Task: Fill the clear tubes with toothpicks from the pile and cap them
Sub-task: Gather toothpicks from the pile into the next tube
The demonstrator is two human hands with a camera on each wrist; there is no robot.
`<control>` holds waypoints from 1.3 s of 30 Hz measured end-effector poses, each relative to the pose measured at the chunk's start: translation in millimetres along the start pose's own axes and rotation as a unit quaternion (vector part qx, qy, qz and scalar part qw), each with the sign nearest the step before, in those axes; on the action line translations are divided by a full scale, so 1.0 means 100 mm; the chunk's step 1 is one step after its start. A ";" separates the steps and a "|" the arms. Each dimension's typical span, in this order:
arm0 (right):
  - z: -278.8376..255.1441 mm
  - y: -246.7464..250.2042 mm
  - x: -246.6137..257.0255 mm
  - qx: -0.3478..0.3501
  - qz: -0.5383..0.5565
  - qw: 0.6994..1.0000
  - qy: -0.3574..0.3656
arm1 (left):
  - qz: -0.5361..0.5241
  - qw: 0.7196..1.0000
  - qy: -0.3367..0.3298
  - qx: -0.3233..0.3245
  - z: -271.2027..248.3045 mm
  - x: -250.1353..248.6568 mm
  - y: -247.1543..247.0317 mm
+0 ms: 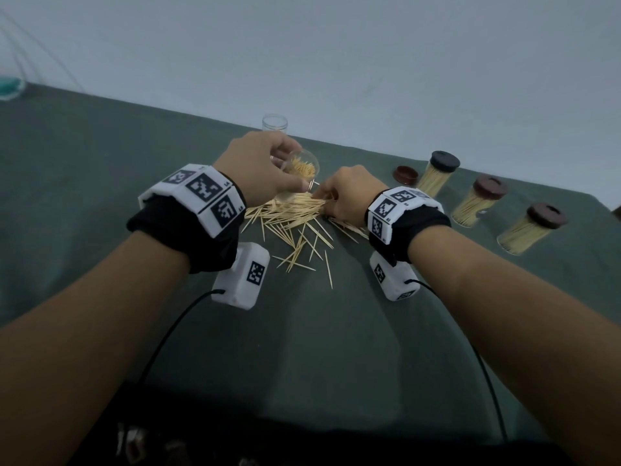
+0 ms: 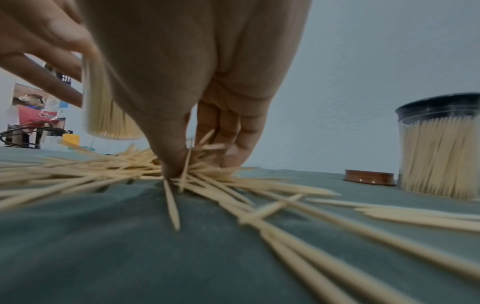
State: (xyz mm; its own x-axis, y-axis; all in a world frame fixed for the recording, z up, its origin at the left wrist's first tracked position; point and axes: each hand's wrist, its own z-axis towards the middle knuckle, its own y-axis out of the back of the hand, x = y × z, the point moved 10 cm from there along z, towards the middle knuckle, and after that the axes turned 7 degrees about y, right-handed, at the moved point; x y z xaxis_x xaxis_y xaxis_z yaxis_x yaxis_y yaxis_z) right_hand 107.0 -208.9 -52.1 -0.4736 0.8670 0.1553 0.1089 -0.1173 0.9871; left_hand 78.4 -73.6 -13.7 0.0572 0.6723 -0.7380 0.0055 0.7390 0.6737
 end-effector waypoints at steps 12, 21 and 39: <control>-0.36 0.16 -0.36 -0.040 0.083 0.995 -0.034 | 0.044 0.999 -0.012 0.003 -0.02 -0.04 -0.03; -0.65 0.43 -0.51 -0.082 0.076 0.994 -0.020 | 0.138 0.990 -0.036 0.006 -0.06 -0.11 -0.11; -0.64 0.54 0.00 -0.085 0.052 0.993 0.058 | 0.119 0.991 -0.038 0.053 -0.19 -0.30 -0.40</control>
State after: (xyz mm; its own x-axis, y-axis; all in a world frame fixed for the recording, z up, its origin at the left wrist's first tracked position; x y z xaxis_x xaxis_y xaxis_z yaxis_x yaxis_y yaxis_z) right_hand 57.1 -246.2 3.3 -0.5653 0.7862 0.2497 0.0180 -0.2909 0.9566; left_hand 57.8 -122.6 -19.5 0.1450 0.8192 -0.5549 0.0867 0.5481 0.8319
